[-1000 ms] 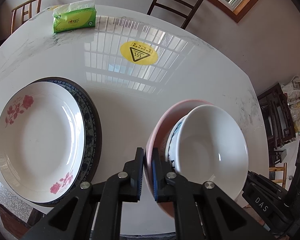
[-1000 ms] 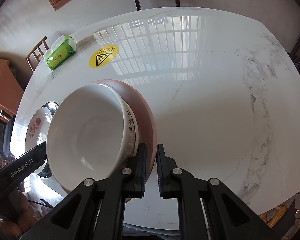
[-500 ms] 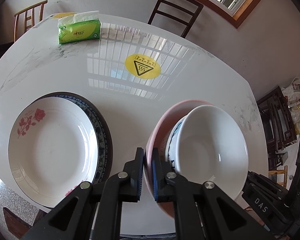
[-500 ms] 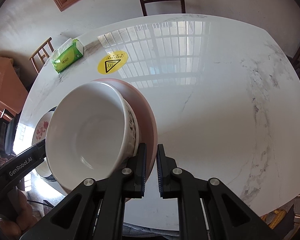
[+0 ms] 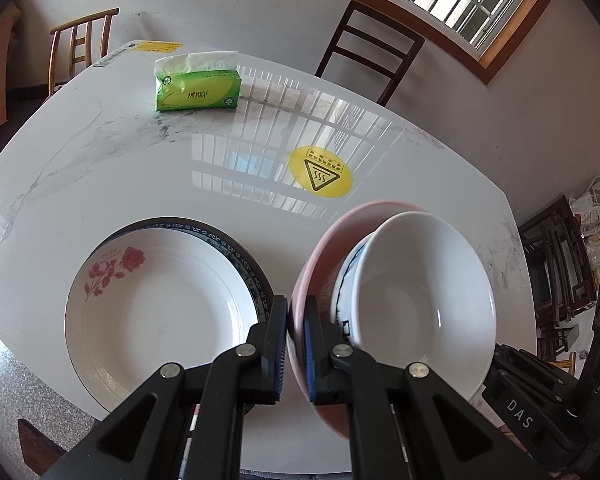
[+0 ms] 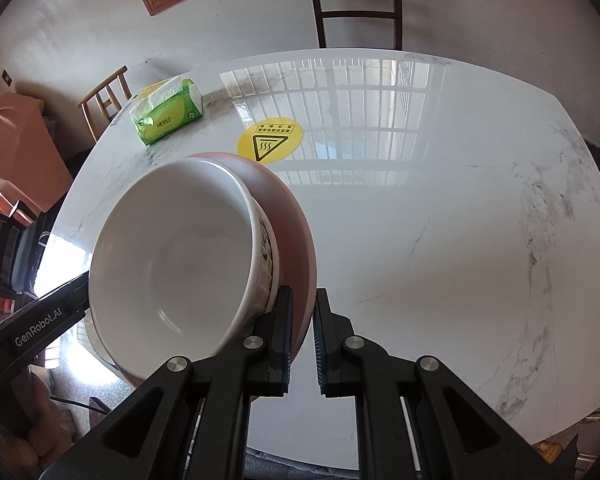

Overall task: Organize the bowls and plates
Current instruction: 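Lift the nested pink bowl with both tools and carry it over the plate stack, then lower the nested bowls onto the rose plate and open both tools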

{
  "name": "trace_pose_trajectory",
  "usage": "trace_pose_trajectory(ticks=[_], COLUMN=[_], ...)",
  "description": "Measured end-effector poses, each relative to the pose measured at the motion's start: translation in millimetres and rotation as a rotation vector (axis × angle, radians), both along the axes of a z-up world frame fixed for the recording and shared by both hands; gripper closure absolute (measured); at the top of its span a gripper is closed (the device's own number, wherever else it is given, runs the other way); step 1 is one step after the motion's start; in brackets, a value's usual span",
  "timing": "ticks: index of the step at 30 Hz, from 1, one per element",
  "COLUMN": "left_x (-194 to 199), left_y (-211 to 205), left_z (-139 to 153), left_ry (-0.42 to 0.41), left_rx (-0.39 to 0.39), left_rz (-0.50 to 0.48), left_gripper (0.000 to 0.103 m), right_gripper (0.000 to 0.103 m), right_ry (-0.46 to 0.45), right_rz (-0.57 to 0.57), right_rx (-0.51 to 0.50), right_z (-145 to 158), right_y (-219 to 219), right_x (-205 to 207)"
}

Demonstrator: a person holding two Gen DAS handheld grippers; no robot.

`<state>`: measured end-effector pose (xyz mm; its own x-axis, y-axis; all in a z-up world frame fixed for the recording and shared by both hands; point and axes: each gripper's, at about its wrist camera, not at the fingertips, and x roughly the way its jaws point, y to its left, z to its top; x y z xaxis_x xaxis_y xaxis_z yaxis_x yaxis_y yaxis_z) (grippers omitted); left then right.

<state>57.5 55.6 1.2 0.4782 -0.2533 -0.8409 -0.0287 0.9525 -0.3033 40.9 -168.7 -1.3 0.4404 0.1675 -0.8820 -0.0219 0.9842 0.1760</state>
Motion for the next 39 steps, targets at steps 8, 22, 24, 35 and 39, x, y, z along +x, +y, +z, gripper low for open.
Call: trace_pose_trajectory(ticks=[8,22,24,35,39], left_x=[-1,-11,-13,-15,-15], left_y=[39,115,123,148,155], left_z=[10,10,7,-8,-14], left_ry=[-0.022,-0.016,-0.010,0.023,0.033], left_rx=[0.020,0.050,0.050,0.050,0.045], left_rz=[0.056,0.172,0.180,0.209,0.211], left_gripper=[0.099,0.099,0.099,0.100,0.100], right_gripper=[0.092,0.092,0.092,0.092,0.092], right_ry=[-0.011,0.008,0.015,0.053,0.058], right_rz=[0.061,0.177,0.188,0.213,0.218], right_rx=[-0.005,-0.002,-0.005,-0.018,-0.024], right_z=[9,6,3,-12,-15], right_y=[40,114,123,154,160], right_x=[13,27,27,32,35])
